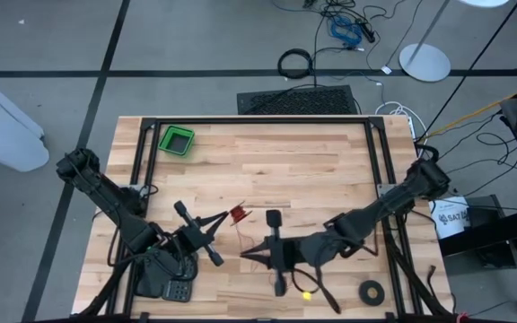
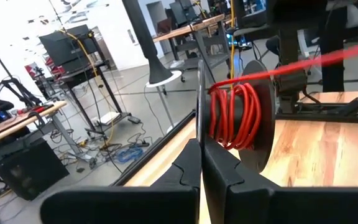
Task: Coil cords
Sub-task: Uncoil the red wire from the spool
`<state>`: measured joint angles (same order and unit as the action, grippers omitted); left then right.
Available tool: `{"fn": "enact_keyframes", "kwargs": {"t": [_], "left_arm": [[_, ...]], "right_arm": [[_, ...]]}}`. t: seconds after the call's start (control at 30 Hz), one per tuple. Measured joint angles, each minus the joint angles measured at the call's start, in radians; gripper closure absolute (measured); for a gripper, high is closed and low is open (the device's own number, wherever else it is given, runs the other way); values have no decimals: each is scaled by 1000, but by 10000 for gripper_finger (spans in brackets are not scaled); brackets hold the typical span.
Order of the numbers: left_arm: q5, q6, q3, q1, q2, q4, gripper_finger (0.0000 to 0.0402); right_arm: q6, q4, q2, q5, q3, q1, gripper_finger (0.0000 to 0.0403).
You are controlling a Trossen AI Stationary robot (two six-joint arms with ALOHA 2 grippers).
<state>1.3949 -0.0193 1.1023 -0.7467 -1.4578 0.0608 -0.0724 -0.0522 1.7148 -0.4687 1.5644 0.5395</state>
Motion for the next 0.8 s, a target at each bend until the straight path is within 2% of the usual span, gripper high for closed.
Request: {"fn": "enact_keyframes", "kwargs": {"t": [0.2, 0.37, 0.63, 0.8], "left_arm": [[0, 0, 0, 0, 0, 0, 398], [-21, 0, 0, -1, 0, 0, 398], [-30, 6, 0, -6, 0, 3, 398], [-30, 6, 0, -6, 0, 6, 398]], "right_arm": [[12, -290, -32, -17, 133, 7, 403], [98, -540, -69, -65, 189, 5, 403], [285, -906, -146, -90, 192, 4, 403], [339, -978, -144, -90, 157, 3, 403]]}}
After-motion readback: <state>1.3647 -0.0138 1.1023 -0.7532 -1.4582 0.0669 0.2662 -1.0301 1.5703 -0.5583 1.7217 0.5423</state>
